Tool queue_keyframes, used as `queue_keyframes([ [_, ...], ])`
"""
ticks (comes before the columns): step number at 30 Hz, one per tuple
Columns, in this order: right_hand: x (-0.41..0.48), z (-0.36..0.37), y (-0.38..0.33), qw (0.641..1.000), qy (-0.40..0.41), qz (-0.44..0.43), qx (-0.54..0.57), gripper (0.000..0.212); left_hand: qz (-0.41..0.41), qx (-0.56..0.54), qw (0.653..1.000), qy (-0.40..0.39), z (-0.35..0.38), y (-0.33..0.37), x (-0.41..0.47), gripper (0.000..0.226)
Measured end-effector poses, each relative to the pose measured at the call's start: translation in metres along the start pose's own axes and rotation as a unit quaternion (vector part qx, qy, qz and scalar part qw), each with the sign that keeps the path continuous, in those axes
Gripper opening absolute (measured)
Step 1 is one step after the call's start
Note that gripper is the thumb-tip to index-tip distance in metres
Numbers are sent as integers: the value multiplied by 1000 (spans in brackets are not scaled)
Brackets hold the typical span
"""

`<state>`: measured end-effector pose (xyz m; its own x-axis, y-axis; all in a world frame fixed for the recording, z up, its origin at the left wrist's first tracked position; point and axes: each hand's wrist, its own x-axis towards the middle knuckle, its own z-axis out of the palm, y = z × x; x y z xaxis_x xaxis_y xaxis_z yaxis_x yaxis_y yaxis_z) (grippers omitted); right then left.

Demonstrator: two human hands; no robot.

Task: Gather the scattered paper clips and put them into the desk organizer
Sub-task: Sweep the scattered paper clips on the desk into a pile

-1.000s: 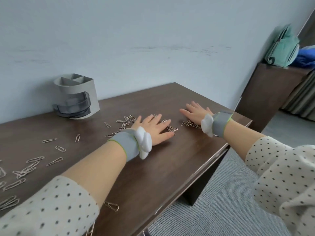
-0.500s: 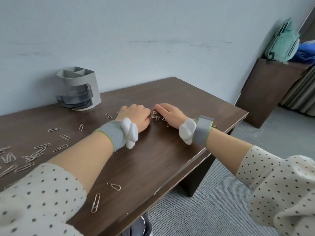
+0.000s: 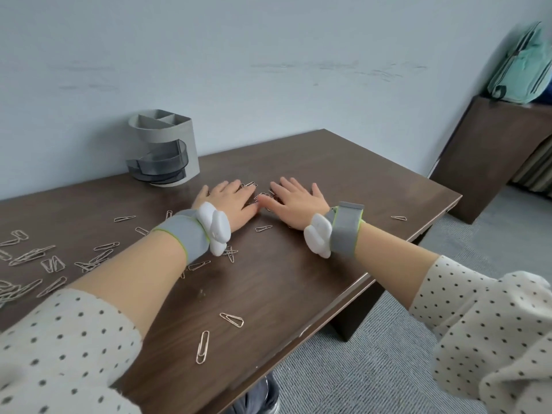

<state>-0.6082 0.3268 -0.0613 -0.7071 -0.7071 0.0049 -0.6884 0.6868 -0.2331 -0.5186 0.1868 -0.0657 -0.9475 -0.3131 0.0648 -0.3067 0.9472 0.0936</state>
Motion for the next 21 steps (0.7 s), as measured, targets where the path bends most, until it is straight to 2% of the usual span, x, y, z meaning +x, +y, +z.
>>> queue_keyframes([
  [3,-2,5,-25,996,6,-59,70,61,11,-10,998,57,-10,-10,-2,36],
  [6,-10,-11,-18,981,63,-35,178,52,4,-12,999,36,-13,-4,-3,45],
  [9,-34,-26,26,983,126,93,91,59,45,-2,999,16,-7,35,-7,60],
  [12,-59,-30,62,965,109,239,13,71,64,15,998,9,0,72,-11,68],
  [14,-68,-28,68,958,84,276,11,76,56,33,998,2,4,87,-13,70],
  [17,-82,-23,64,963,47,264,31,75,35,63,997,-12,7,96,-21,70],
  [21,-77,-19,33,984,21,173,27,69,3,59,997,-43,-3,67,-30,65],
])
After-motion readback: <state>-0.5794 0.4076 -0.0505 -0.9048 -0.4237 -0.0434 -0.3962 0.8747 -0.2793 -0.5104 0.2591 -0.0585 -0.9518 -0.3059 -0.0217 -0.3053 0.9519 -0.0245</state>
